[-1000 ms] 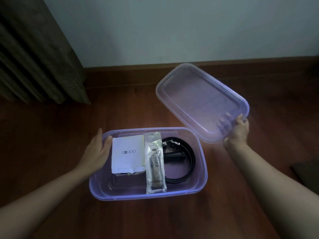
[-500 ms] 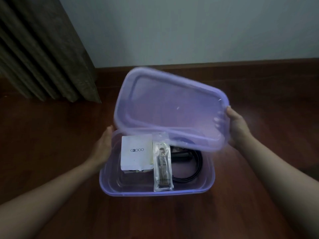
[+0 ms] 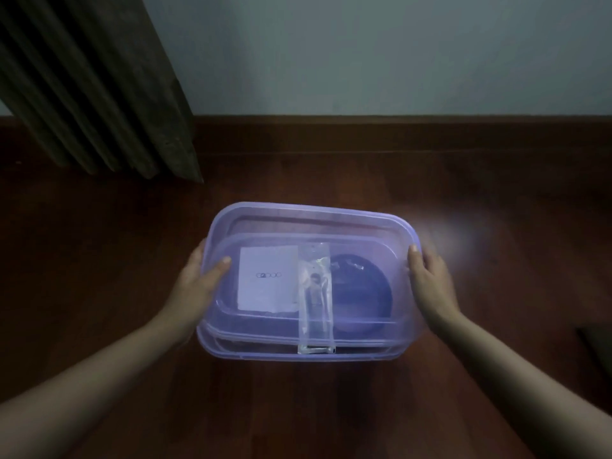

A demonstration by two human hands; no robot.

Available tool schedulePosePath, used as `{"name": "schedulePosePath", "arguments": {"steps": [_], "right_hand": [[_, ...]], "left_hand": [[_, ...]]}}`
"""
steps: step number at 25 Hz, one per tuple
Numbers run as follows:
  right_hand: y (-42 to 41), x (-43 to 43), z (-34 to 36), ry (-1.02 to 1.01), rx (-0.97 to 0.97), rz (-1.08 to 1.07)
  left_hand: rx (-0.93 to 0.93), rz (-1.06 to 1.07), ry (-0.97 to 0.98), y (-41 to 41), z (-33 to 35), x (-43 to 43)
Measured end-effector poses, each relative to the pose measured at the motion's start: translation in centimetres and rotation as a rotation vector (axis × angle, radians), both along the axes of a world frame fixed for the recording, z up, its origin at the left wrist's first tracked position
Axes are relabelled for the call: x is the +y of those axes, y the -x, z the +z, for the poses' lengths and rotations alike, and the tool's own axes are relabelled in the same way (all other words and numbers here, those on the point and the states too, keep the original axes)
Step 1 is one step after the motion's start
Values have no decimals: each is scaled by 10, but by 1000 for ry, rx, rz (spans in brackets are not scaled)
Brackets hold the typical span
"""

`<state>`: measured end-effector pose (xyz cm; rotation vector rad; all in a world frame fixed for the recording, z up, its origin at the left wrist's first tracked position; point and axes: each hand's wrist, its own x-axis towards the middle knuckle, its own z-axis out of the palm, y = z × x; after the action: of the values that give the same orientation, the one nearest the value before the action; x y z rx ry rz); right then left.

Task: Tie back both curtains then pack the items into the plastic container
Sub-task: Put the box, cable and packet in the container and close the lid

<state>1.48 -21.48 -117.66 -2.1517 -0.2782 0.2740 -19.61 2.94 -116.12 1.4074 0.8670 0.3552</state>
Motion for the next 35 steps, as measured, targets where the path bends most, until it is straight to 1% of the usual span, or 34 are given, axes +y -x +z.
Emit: {"name": "schedulePosePath", "arguments": {"steps": [2, 5, 9, 10, 12, 16, 18, 20, 22, 25, 28, 30, 32, 35], "right_hand": [[-2, -3, -7, 105, -57, 35], [-1, 0, -9, 214, -38, 58], [9, 2, -16, 214, 65, 48], [9, 3, -16, 213, 86, 45], [6, 5, -14, 194, 153, 30], [-13, 17, -13, 80, 260, -2], [-19, 22, -19, 58, 283, 20], [-18, 24, -24, 94, 250, 58], [-16, 24, -29, 91, 228, 56], [-18, 25, -31, 86, 255, 60], [-18, 24, -32, 103, 199, 45], [-15, 23, -31, 122, 156, 51], [-14, 22, -25, 131, 190, 67], [-13, 17, -12, 63, 360, 15]], "left_hand": [[137, -25, -111, 8, -16, -6], [331, -103, -301, 14, -23, -9], [673, -217, -594, 12, -22, -9], [725, -245, -620, 12, -22, -3], [655, -228, -563, 7, -14, 0], [514, -41, -363, -16, -9, 23], [451, -74, -272, -21, -14, 38], [436, -134, -299, -23, -17, 42], [439, -120, -340, -24, -21, 40], [448, -119, -386, -24, -28, 40], [488, -145, -487, -23, -31, 39], [490, -132, -474, -24, -32, 40], [458, -126, -385, -24, -32, 44], [328, -82, -67, -11, -19, 33]]}}
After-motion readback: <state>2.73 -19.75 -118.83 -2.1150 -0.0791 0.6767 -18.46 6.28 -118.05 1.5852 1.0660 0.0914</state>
